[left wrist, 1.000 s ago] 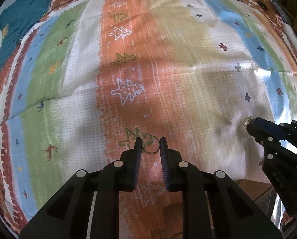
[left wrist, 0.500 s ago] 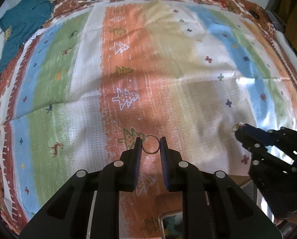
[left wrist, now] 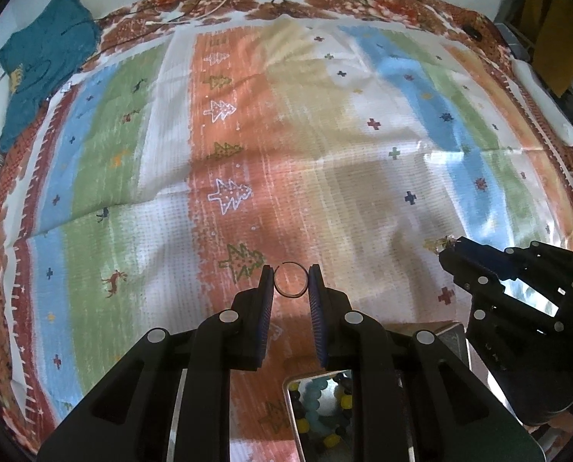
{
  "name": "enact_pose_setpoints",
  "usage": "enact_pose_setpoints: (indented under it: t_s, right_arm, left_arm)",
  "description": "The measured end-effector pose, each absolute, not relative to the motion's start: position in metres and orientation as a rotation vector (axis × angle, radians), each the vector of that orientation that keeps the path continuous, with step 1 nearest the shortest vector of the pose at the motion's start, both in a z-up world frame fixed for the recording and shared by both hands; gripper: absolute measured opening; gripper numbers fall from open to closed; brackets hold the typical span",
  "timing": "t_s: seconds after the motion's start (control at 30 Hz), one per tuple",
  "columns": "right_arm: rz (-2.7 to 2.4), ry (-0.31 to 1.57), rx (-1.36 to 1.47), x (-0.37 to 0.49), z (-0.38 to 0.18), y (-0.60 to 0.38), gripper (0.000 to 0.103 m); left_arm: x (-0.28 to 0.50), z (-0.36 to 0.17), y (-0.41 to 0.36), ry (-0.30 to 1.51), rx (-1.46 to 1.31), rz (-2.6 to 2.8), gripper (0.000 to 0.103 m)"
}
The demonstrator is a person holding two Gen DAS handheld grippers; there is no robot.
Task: Organize jewelry
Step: 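Lift and carry both gold rings with both grippers over the silver tin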
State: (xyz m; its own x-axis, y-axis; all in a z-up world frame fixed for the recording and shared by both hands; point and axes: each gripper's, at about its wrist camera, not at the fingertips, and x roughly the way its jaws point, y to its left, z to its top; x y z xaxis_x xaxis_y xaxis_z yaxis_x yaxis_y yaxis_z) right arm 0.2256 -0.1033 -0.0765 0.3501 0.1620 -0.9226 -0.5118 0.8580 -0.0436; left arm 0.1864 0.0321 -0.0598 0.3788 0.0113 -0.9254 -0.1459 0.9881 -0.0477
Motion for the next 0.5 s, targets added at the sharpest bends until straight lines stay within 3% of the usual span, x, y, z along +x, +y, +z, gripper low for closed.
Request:
enact_pose_setpoints:
  t_s: [0.5]
  right_arm:
    - [0.482,1.093,-0.358,0.195,-0.057,-0.107,0.015]
  left_arm:
    - [0.156,-0.036,0.017,1.13,-0.117,0.066,0.018]
